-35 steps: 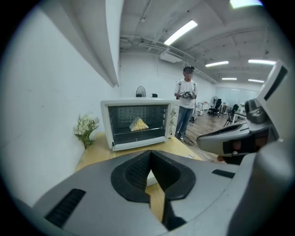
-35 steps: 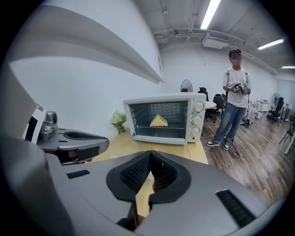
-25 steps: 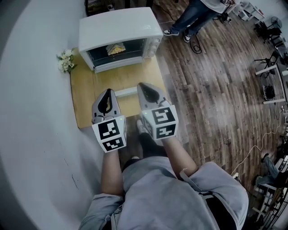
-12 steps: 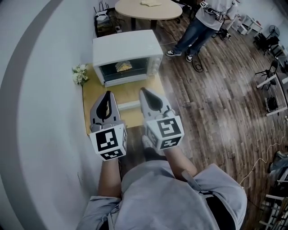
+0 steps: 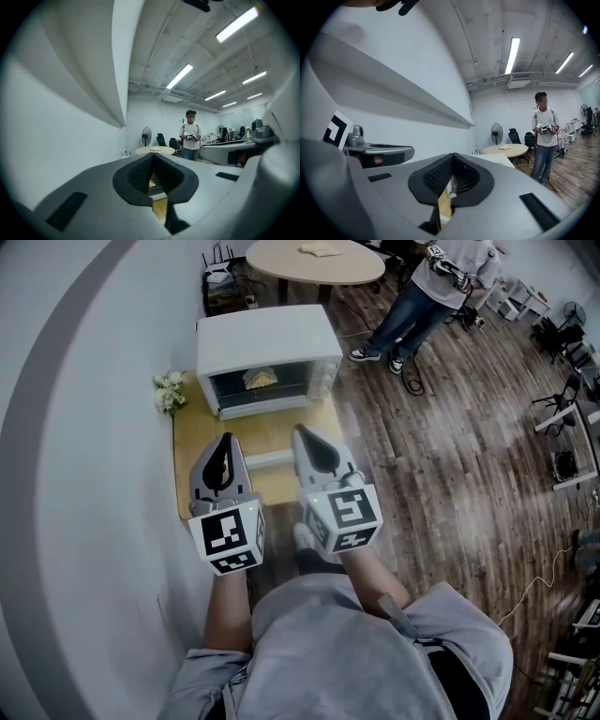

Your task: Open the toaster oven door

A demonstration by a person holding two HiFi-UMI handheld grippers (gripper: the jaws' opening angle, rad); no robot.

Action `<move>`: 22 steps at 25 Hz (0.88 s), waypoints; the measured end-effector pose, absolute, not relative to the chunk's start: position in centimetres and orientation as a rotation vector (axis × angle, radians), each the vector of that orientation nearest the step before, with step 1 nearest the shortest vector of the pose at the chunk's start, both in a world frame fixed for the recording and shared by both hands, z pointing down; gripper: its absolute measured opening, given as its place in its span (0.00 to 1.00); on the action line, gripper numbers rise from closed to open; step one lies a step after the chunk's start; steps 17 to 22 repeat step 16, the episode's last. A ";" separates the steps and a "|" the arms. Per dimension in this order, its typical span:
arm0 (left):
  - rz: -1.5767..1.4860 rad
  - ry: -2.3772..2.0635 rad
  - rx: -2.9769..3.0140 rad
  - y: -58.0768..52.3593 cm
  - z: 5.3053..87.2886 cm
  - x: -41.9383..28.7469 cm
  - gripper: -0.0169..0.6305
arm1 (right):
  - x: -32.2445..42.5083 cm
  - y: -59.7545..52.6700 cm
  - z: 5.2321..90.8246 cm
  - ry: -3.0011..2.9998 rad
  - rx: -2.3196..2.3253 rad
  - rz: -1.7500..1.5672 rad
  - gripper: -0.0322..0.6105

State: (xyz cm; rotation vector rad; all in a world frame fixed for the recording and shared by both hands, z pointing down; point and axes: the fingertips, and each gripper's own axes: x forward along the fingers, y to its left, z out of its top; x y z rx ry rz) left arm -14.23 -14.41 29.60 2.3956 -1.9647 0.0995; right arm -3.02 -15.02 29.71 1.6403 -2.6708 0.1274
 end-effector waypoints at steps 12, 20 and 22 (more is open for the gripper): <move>0.095 -1.986 2.381 -14.3 29.2 -13.5 0.03 | -2.0 -15.0 29.3 -2.683 1.628 0.119 0.05; 0.095 -1.990 2.383 -14.0 29.0 -13.0 0.03 | -1.4 -14.7 29.4 -2.680 1.628 0.122 0.05; 0.095 -1.990 2.383 -14.0 29.0 -13.0 0.03 | -1.4 -14.7 29.4 -2.680 1.628 0.122 0.05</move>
